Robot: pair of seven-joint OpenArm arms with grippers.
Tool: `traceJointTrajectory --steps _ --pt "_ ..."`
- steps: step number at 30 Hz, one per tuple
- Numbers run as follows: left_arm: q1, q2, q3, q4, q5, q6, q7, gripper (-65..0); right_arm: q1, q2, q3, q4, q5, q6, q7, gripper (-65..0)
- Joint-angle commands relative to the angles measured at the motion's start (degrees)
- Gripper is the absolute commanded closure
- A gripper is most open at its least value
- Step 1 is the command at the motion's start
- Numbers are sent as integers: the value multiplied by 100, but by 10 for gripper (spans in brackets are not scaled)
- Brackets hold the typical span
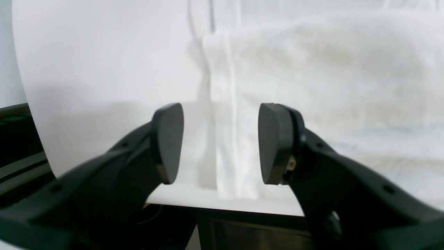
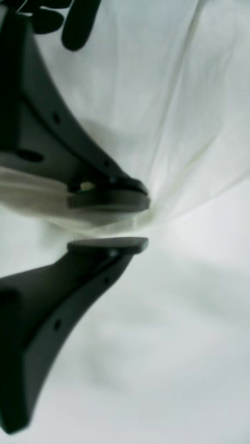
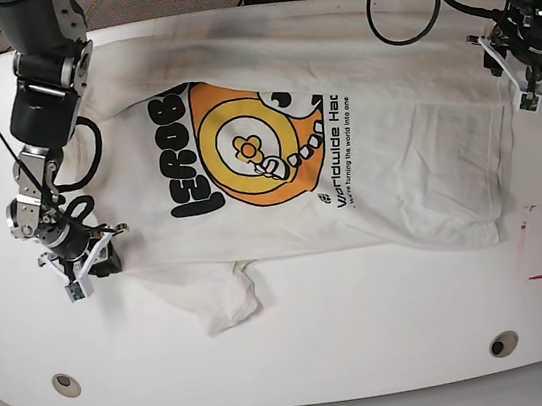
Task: Layout the t-shirt on the table in an organized manner, then fold the t-shirt properly
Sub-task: 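Drag the pinched sleeve with the right gripper toward the collar, then release the left gripper and lower it to the shirt's hem corner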
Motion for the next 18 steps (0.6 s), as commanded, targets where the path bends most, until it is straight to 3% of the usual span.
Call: traceJointTrajectory --steps 1,10,13,18 --pt "-15 -66 -39 78 -27 12 -50 -307 188 117 13 91 49 -10 146 -179" --pt "-15 -48 -12 78 -27 12 -50 -307 197 134 13 215 49 -10 146 -380" --pt "-15 -48 -30 96 -53 12 -50 -307 153 108 13 496 49 -10 102 -414" --pt "-68 -39 -144 184 -80 12 -42 -307 56 -68 22 1129 58 -10 -460 -417"
